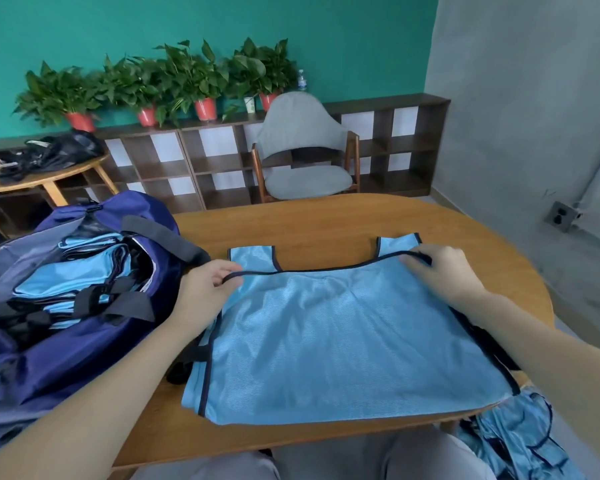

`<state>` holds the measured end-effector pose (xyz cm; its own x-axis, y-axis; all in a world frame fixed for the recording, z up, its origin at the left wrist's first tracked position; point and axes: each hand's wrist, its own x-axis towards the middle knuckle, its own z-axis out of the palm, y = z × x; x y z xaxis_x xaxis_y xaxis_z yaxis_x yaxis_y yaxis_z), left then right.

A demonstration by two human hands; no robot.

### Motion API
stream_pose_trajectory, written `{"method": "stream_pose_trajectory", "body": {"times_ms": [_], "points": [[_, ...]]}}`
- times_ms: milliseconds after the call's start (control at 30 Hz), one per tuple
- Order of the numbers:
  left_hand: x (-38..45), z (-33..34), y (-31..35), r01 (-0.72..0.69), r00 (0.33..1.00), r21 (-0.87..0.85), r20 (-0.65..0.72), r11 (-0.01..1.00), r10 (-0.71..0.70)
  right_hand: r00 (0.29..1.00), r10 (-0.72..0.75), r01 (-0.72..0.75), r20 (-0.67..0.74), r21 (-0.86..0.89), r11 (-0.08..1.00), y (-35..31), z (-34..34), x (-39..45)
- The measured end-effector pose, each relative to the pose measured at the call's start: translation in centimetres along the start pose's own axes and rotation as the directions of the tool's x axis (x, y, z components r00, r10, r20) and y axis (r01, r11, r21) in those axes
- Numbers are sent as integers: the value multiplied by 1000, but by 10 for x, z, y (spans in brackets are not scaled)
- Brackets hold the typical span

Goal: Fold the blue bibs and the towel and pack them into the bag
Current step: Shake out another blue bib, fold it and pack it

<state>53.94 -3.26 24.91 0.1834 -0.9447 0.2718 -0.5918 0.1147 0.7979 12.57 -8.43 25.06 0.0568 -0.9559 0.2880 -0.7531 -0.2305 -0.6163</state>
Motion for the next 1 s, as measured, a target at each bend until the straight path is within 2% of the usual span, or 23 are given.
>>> {"method": "stream_pose_trajectory", "body": {"times_ms": [67,167,233,333,400,500,667,733,800,833,900,1000], "points": [[10,-5,17,-53,998,-86,-32,995,51,994,-41,49,-100,72,996,-11,-10,7],[37,-7,36,-123,987,-97,-118,988,111,976,-43,69,-214,116,991,-23,-14,30],[56,-1,31,-103,985,-3,-140,995,102,987,7,3,-159,62,998,-16,-9,47],[72,12,-2,16,999,205,-46,979,-6,985,164,-157,54,-118,980,10,9,58],[72,20,-25,74,997,283,-20,956,-72,983,182,-177,28,-132,975,23,15,55],[68,24,-37,59,998,340,-56,939,-42,990,141,-143,-31,-69,987,26,13,50],[65,19,-27,-42,994,312,-87,949,72,991,130,-130,16,33,991,22,2,47],[69,11,-9,-106,986,263,-100,959,136,993,120,-120,7,147,982,16,-9,52],[77,6,10,-125,974,170,-165,977,153,985,165,-143,-44,319,937,13,-17,63],[83,6,17,-121,968,147,-201,982,150,979,190,-154,-70,349,924,13,-18,68],[95,8,20,-71,974,178,-202,981,107,972,221,-198,-81,224,954,20,-13,81],[104,19,14,71,997,265,-41,962,-63,964,266,-267,-25,-126,955,19,0,82]]}}
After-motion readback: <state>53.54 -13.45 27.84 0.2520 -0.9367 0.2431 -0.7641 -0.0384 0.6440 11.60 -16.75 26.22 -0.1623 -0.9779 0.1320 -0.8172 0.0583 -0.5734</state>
